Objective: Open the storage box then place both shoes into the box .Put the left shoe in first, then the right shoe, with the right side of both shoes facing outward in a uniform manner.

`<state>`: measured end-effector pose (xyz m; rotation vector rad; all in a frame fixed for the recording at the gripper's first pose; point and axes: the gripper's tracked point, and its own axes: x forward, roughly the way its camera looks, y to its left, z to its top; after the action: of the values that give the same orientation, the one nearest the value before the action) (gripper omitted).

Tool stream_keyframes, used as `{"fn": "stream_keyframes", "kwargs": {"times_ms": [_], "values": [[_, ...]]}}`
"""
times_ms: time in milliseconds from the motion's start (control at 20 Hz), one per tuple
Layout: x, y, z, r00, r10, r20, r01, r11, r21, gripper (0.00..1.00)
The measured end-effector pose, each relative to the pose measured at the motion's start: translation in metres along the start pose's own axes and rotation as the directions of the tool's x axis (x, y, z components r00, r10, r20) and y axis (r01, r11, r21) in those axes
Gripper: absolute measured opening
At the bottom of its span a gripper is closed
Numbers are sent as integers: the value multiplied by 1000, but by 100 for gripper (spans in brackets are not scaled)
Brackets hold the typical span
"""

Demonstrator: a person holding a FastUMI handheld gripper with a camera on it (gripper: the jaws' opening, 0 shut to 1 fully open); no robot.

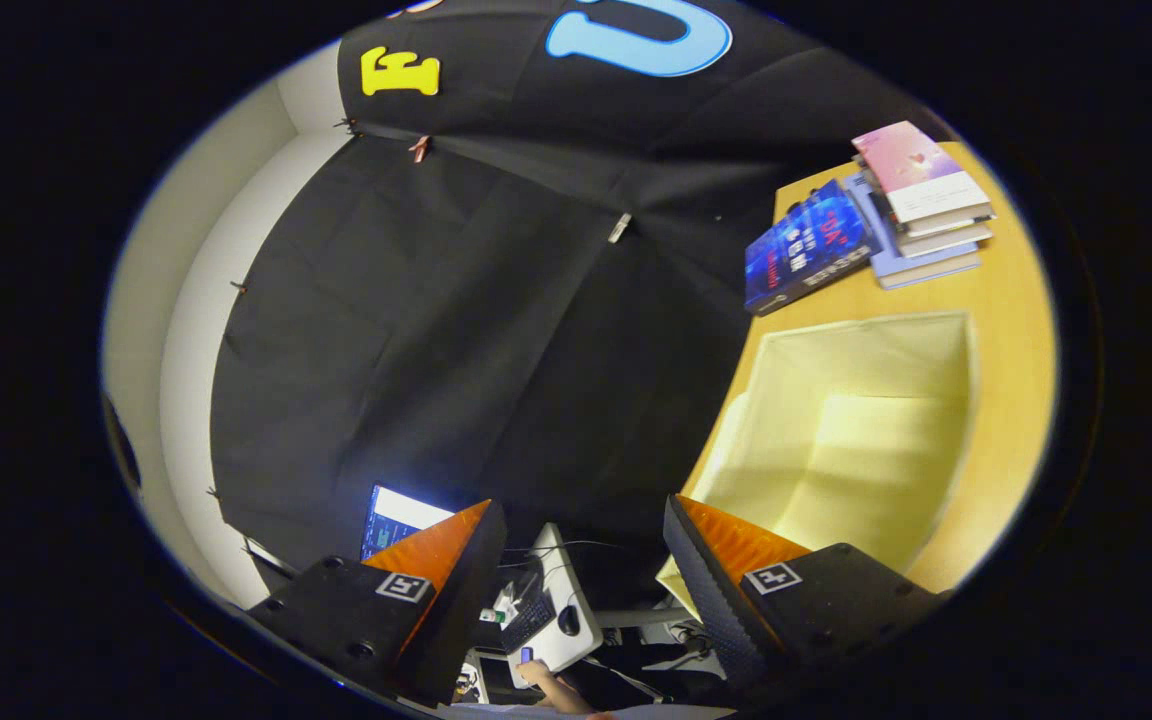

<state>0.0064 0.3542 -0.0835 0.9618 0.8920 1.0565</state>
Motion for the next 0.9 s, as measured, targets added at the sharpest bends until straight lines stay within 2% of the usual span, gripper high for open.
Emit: {"fn": "stream_keyframes", "kwargs": {"times_ms": [150, 300, 450, 600, 650, 750, 800, 900], "values": [[-61, -46, 20, 984, -163, 72, 166, 985, -41, 97], [-128, -101, 28, 926, -355, 130, 364, 930, -46, 97], [-188, -151, 20, 838, -522, 160, 528, 849, 3, 97], [-232, -216, -3, 713, -690, 129, 690, 722, 48, 97], [-241, -232, -13, 683, -724, 99, 721, 690, 68, 96], [-249, -245, -40, 679, -733, 29, 727, 678, 106, 95], [-247, -257, -50, 678, -735, -6, 730, 673, 121, 88], [-241, -284, -65, 653, -755, -60, 756, 643, 122, 84]]}}
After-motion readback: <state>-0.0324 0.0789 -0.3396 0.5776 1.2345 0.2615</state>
